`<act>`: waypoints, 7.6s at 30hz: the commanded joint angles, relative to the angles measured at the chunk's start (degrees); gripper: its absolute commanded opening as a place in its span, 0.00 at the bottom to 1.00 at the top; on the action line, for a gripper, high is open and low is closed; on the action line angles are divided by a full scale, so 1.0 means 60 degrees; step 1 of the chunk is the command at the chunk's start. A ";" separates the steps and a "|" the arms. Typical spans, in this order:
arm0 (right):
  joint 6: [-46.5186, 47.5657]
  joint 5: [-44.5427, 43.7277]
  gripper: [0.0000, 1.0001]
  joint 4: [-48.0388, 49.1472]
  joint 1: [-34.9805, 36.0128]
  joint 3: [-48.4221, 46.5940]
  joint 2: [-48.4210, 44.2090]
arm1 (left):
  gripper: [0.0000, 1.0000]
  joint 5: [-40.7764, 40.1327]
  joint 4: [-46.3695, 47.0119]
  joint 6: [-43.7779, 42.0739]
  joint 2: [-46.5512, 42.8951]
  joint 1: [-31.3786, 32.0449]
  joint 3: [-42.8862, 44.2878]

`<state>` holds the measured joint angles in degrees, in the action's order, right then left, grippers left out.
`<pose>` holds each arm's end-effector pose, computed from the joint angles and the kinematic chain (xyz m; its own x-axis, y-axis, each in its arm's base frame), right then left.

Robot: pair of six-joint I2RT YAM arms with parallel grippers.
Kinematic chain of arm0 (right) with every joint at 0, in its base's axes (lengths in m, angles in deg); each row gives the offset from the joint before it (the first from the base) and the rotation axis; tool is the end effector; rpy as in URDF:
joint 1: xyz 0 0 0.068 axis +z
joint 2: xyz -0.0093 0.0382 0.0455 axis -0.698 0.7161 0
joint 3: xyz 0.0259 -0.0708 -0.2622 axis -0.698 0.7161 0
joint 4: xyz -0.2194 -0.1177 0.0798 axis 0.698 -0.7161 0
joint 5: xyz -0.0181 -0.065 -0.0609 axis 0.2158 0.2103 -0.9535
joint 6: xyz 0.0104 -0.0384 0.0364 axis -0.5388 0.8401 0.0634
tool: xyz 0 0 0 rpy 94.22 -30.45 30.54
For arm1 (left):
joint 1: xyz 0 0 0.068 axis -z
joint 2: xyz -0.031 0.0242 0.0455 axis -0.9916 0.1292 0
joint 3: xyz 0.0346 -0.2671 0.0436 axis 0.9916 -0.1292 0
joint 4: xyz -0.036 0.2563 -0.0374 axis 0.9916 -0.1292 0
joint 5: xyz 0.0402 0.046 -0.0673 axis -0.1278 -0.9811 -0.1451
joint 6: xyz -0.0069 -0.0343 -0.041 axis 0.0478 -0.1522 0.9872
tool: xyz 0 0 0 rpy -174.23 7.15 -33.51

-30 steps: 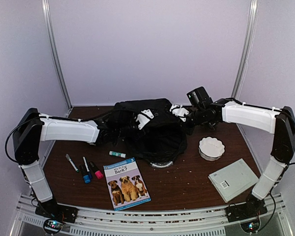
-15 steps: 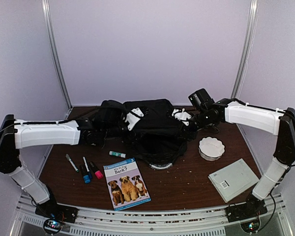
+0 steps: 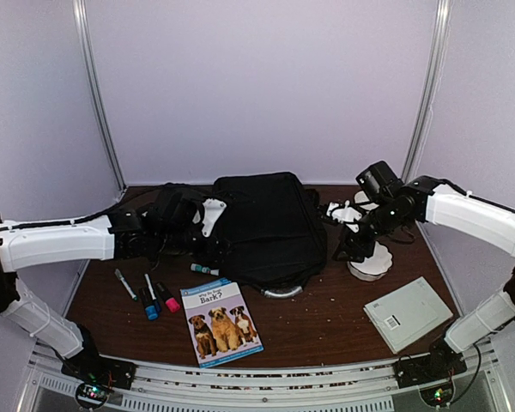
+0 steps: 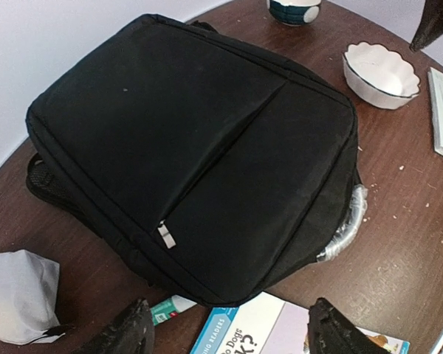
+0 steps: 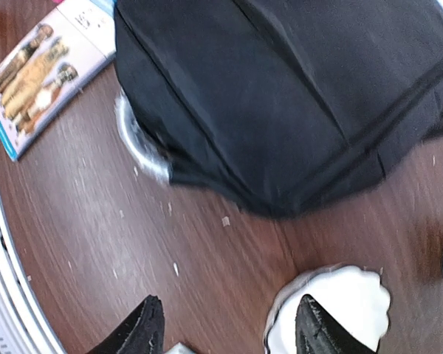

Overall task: Pack the student bag
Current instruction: Adjust the student bag at the center of the board, then move the book to the corner of the board, then move the book to the center of the board, then pick up the book from the center of the board.

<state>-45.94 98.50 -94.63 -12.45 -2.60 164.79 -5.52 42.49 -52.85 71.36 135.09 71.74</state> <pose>0.2381 0.1625 0.2796 -0.2980 -0.7473 -0.5939 -0.9288 0.3707 -0.0004 0.1950 -0.2447 0.2701 -0.5026 0.3621 -0.7850 0.6251 0.7795 -0.0408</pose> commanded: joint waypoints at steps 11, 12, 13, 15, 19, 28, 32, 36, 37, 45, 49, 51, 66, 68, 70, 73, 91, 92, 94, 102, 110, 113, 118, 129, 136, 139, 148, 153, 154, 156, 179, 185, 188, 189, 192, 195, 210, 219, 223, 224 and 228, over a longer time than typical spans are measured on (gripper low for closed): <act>0.2766 -0.2093 0.70 -0.3168 -0.4362 0.2264 -0.2865 | 0.70 0.3380 0.0697 -0.0611 0.1743 0.0105 0.1055; 0.3012 -0.2261 0.72 -0.3156 -0.4573 0.2442 -0.2997 | 0.70 0.3420 0.0640 -0.0685 0.1842 0.0130 0.1152; 0.3162 -0.2414 0.75 -0.3145 -0.4768 0.2580 -0.3058 | 0.70 0.3421 0.0589 -0.0738 0.1937 0.0138 0.1254; 0.3376 -0.2599 0.78 -0.3262 -0.5158 0.2725 -0.2903 | 0.70 0.3501 0.0412 -0.0817 0.2145 0.0142 0.1507; 0.3394 -0.2665 1.00 -0.3412 -0.5832 0.2639 -0.2185 | 0.71 0.3728 0.0059 -0.0869 0.2556 0.0140 0.2043; 0.4139 -0.3019 1.00 -0.4443 -0.7112 0.2213 -0.0327 | 0.71 0.3771 0.0115 -0.0886 0.2794 0.0154 0.2062; 0.4209 -0.3150 1.00 -0.4567 -0.7581 0.1993 0.0530 | 0.70 0.3805 0.0121 -0.0886 0.2790 0.0169 0.2025; 0.4275 -0.3234 1.00 -0.4695 -0.7835 0.1837 0.1281 | 0.70 0.3802 0.0100 -0.0890 0.2798 0.0169 0.1995; 0.4270 -0.3250 1.00 -0.4711 -0.7869 0.1821 0.1480 | 0.70 0.3808 0.0091 -0.0898 0.2809 0.0169 0.1998; 0.3874 -0.3353 0.97 -0.4751 -0.7730 0.1882 0.2538 | 0.70 0.3683 0.0016 -0.0976 0.2862 0.0169 0.2049; 0.3807 -0.3297 0.91 -0.4751 -0.7287 0.1985 0.2687 | 0.71 0.3647 -0.0101 -0.1049 0.2983 0.0170 0.2268; 0.3703 -0.3146 0.89 -0.4727 -0.6921 0.2000 0.2692 | 0.71 0.3628 -0.0155 -0.1122 0.3015 0.0169 0.2361; 0.1544 -0.2036 0.81 -0.4456 -0.1564 0.0898 0.2291 | 0.70 0.3236 -0.0101 -0.1005 0.2708 0.0169 0.1914; 0.1502 -0.1761 0.84 -0.4604 -0.1170 0.0653 0.2142 | 0.70 0.3181 -0.0101 -0.0995 0.2671 0.0169 0.1855; 0.1570 -0.1717 0.87 -0.4775 -0.1069 0.0497 0.1932 | 0.70 0.3126 -0.0101 -0.0997 0.2644 0.0169 0.1809; 0.1831 -0.2383 0.91 -0.4922 -0.1180 0.0684 0.1522 | 0.70 0.3129 -0.0028 -0.0940 0.2651 0.0169 0.1756; 0.4348 -0.6103 1.00 -0.2345 -0.2114 0.4439 -0.0973 | 0.70 0.3453 0.0031 -0.0973 0.2989 0.0169 0.2158; 0.4333 -0.6242 1.00 -0.1936 -0.2091 0.4571 -0.0931 | 0.70 0.3603 -0.0008 -0.0963 0.2999 0.0169 0.2174; 0.4407 -0.6423 0.99 -0.1162 -0.1968 0.4877 -0.0801 | 0.70 0.3883 -0.0237 -0.0821 0.2985 0.0169 0.2388; 0.3522 -0.5966 0.90 0.0111 0.0110 0.4391 0.0010 | 0.70 0.3830 -0.0610 -0.0331 0.2566 0.0169 0.2548; 0.2236 -0.5438 0.86 0.0581 0.3065 0.1677 0.2386 | 0.70 0.3172 -0.0941 0.0159 0.2066 0.0155 0.2095; 0.1562 -0.5370 0.84 0.0406 0.3169 0.0269 0.3402 | 0.70 0.2787 -0.1345 0.0721 0.1904 0.0142 0.1991; 0.1077 -0.5737 0.90 0.0248 0.2942 -0.0065 0.2901 | 0.70 0.2711 -0.2171 0.1629 0.1714 -0.0004 0.1862; -0.2093 0.0003 0.89 -0.2613 0.0950 -0.1385 0.1384 | 0.64 0.4848 -0.2659 0.2238 0.1340 -0.0008 0.1246; -0.2689 0.1221 0.85 -0.2588 0.1129 -0.0235 0.1900 | 0.52 0.6491 -0.2356 0.0726 0.1596 0.0373 0.0839; -0.2808 0.1649 0.85 -0.2469 0.1141 0.0390 0.1942 | 0.50 0.6061 -0.2522 -0.0180 0.1966 0.0810 0.0927; -0.3045 0.2044 0.88 -0.2180 0.1147 0.1092 0.2637 | 0.60 0.2286 -0.2692 -0.2794 0.2976 0.2374 0.1686; -0.3009 0.2775 0.88 -0.2160 0.1099 0.1122 0.2959 | 0.60 0.0737 -0.0986 -0.4661 0.2973 0.2965 0.1066; -0.2981 0.2791 0.88 -0.2146 0.1099 0.1122 0.3043 | 0.60 0.0659 -0.0653 -0.4971 0.2992 0.3002 0.0952; -0.2961 0.2862 0.88 -0.2172 0.1086 0.1100 0.3201 | 0.60 0.0715 -0.0175 -0.5628 0.3098 0.3050 0.0884; -0.2446 0.4699 0.84 -0.2085 0.0645 0.0843 0.4532 | 0.57 -0.0419 0.1995 -0.8793 0.4649 0.3304 0.0963; -0.2049 0.5487 0.79 -0.2198 0.0643 0.0755 0.4122 | 0.55 -0.1426 0.3320 -0.8431 0.4123 0.3303 0.0794; -0.2021 0.5780 0.78 -0.2027 0.0645 0.0698 0.3650 | 0.55 -0.1916 0.4030 -0.8179 0.3673 0.3304 0.0608; -0.2083 0.5842 0.78 -0.1871 0.0645 0.0686 0.3475 | 0.54 -0.2034 0.4262 -0.8135 0.3489 0.3304 0.0485; -0.2252 0.6095 0.77 -0.1541 0.0641 0.0614 0.3102 | 0.54 -0.2146 0.4590 -0.8075 0.3025 0.3304 0.0217; -0.2605 0.5983 0.77 -0.1195 0.0645 0.0407 0.2927 | 0.54 -0.2039 0.4449 -0.7891 0.2844 0.3291 0.0207; -0.4677 0.4757 0.76 0.0756 -0.0123 -0.0124 0.4401 | 0.58 -0.2730 0.1541 -0.3112 0.2758 0.1691 0.0741; -0.4869 0.4784 0.77 0.1057 -0.0122 0.0023 0.4516 | 0.64 0.4203 0.1257 0.3151 0.1233 0.0388 -0.0655; -0.4954 0.4739 0.77 0.1095 -0.0131 0.0135 0.4540 | 0.63 0.5866 0.3126 0.4724 0.1581 0.0039 -0.1545; -0.4953 0.4705 0.78 0.1094 -0.0131 0.0176 0.4535 | 0.63 0.6226 0.3624 0.5002 0.1830 -0.0010 -0.1661; -0.4967 0.4807 0.79 0.1228 -0.0142 0.0446 0.4573 | 0.60 0.7089 0.4728 0.5628 0.2513 -0.0123 -0.1784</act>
<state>-75.36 126.48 -88.62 -13.13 -1.60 191.57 25.12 58.76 -28.22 83.60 134.85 61.57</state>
